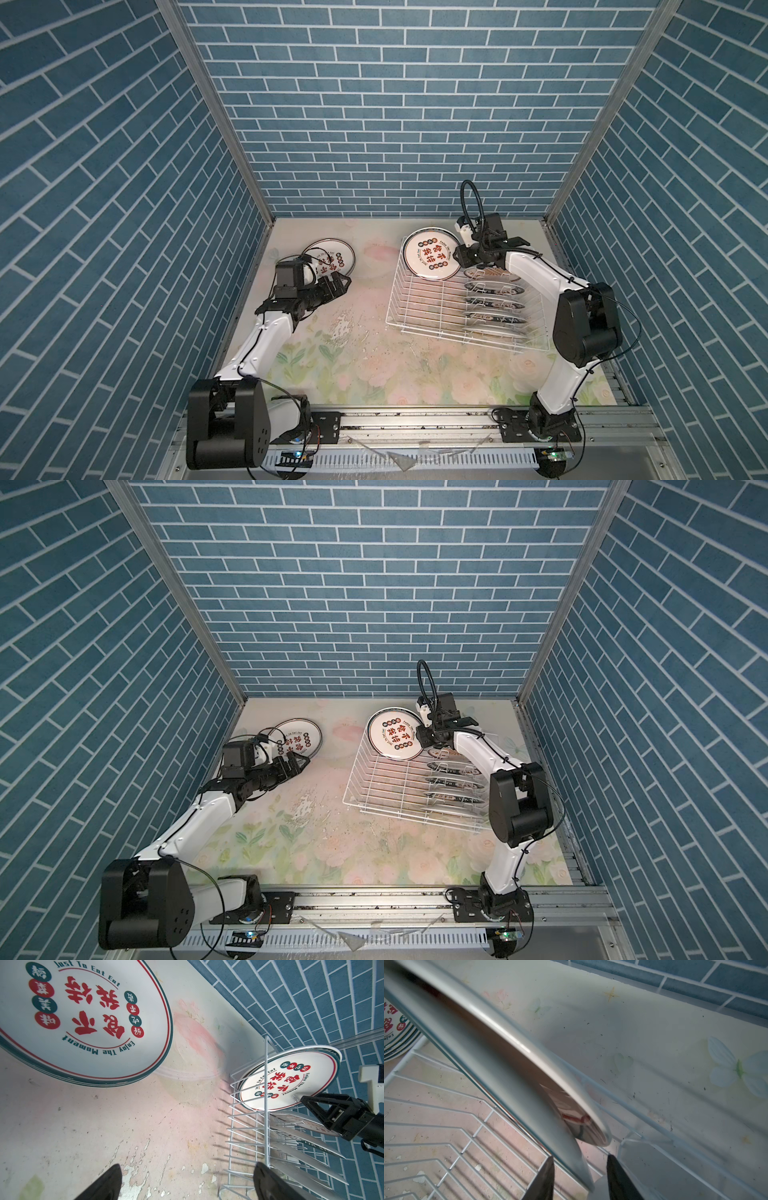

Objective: Unload the plates from the dish rack

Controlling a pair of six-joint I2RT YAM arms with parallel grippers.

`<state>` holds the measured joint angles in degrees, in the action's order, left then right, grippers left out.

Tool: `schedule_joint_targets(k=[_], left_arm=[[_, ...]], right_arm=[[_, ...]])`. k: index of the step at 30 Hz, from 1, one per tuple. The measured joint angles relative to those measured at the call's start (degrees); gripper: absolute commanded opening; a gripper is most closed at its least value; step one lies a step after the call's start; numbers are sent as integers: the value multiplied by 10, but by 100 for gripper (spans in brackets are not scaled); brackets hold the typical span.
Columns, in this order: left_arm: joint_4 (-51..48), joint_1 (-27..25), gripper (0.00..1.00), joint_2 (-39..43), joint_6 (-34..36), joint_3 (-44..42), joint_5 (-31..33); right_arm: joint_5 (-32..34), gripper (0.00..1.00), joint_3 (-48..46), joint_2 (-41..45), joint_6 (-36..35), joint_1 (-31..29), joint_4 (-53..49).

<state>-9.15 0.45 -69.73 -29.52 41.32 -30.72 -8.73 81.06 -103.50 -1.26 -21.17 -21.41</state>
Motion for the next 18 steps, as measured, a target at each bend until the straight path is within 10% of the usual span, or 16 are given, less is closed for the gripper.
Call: schedule_joint_targets(k=[18], left_arm=[[0, 0, 99, 0, 0, 0, 0]], right_arm=[[-26, 40, -16, 9, 15, -2, 4]])
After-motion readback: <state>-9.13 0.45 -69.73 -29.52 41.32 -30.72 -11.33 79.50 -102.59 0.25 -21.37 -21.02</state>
